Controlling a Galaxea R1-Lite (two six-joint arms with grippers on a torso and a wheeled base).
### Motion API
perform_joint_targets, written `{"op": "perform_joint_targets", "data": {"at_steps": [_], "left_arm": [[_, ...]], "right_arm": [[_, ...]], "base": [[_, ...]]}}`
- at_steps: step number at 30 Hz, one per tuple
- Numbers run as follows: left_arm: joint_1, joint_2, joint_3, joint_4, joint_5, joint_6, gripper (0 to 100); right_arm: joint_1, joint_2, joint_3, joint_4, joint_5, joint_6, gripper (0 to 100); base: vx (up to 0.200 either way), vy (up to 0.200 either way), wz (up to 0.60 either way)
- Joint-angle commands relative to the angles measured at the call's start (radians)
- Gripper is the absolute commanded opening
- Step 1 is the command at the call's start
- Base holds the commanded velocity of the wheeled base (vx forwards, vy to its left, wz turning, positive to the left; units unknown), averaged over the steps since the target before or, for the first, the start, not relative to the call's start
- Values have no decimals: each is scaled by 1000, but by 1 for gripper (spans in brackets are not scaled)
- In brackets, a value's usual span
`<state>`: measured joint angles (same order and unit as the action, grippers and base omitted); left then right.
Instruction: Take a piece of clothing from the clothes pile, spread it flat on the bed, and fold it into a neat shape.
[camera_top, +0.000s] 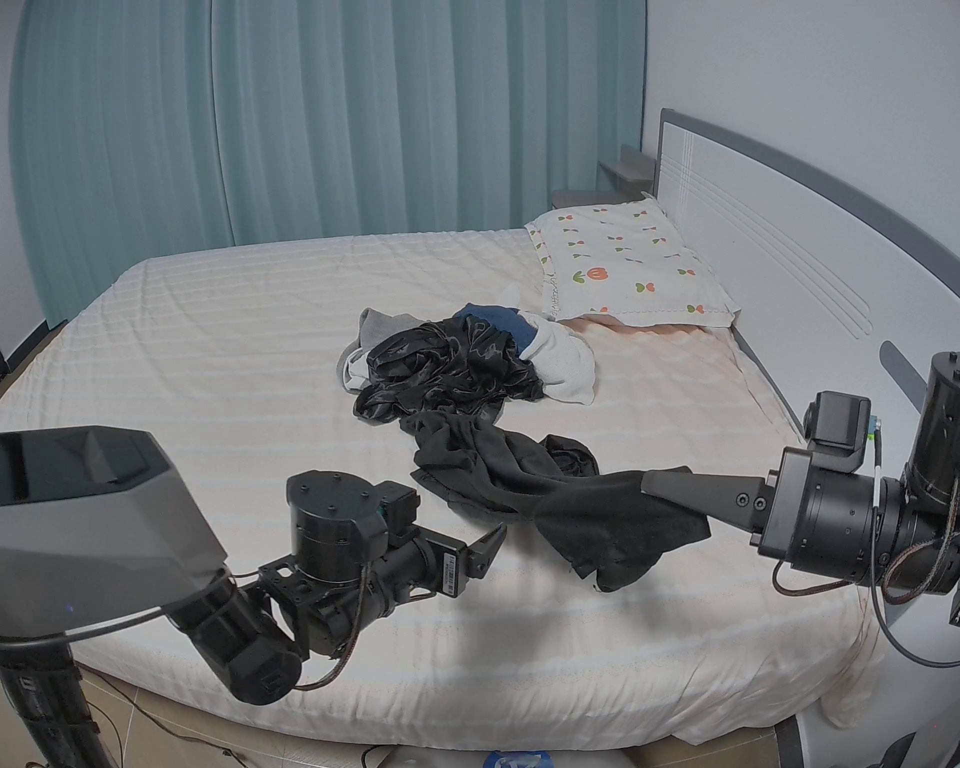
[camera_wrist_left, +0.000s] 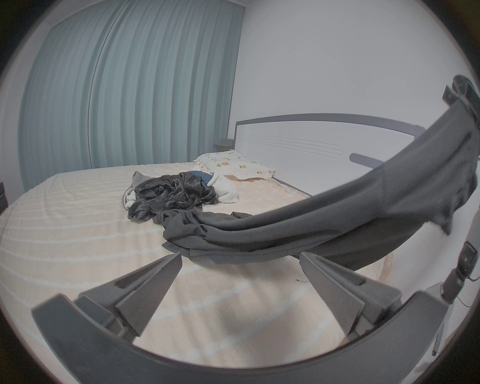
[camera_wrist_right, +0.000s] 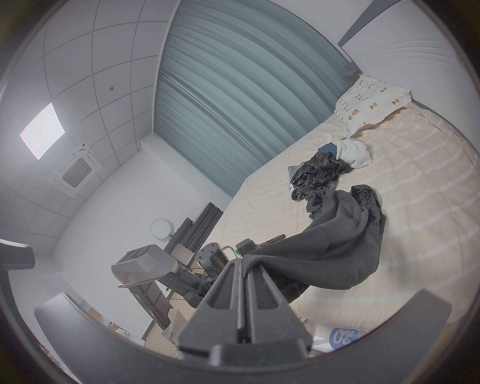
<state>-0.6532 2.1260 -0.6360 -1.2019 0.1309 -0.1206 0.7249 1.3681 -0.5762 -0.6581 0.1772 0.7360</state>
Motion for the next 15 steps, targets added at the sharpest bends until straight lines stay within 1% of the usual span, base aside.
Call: {"op": "perform_joint_targets", "data": {"at_steps": [1, 3, 9, 15], "left_arm": [[3, 109, -97, -5, 3, -1, 100], [7, 149, -159, -5, 4, -2, 100], [27, 249, -286, -5, 7, -8, 100], [55, 336, -387, -15, 98, -39, 100]], "right_arm": [[-5, -12, -5, 2, 1, 0, 0], [-5, -14, -7, -3, 1, 0, 0], [-10, -34, -33, -2, 1, 0, 0], [-41, -61, -60, -2, 2, -1, 0]], "base": [[0, 0, 0], [0, 0, 0], [0, 0, 0], [0, 0, 0]]}}
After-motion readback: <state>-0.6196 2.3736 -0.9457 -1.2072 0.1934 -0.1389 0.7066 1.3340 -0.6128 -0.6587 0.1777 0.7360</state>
